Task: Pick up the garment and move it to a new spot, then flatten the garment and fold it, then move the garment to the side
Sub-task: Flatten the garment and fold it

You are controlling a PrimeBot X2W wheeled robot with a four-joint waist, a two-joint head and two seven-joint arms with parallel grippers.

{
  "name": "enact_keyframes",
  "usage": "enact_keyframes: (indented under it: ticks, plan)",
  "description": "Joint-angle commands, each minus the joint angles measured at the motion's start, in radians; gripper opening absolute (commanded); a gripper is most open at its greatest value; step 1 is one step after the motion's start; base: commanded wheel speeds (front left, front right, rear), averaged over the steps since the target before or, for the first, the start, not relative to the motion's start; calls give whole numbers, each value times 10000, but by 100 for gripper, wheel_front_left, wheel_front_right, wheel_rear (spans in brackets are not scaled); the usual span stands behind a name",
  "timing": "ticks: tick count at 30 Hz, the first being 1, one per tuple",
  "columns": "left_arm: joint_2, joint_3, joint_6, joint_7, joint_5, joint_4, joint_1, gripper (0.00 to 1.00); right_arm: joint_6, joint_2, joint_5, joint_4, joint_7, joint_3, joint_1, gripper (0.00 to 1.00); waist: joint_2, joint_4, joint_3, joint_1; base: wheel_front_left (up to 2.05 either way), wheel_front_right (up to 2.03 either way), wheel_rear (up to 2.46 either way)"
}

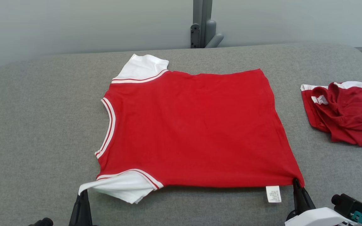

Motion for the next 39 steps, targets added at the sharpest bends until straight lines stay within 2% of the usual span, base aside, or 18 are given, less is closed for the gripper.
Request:
enact_keyframes:
  ticks: [1,10,18,27,39]
  plan:
    - [42,-56,-20,-7,101,89,-44,0,-13,-45,12,90,-35,-1,-48,0,0,-16,31,1,0,0,0]
    - [42,-632,-20,-6,114,447,-809,0,-13,-44,163,549,-35,135,-451,0,0,-63,200,1,0,0,0]
    - [40,-1046,-20,-4,212,1142,-2569,0,-11,-40,680,859,-34,404,-1246,0,0,-253,622,1,0,0,0]
    - [41,-690,-20,-4,308,2255,-4557,0,-11,-40,904,1115,-34,710,-2542,0,0,-654,1476,1,0,0,0]
    - [43,45,76,-6,689,3509,-6085,0,-10,-38,912,1987,-34,1080,-4290,0,0,-996,2221,1,0,0,0]
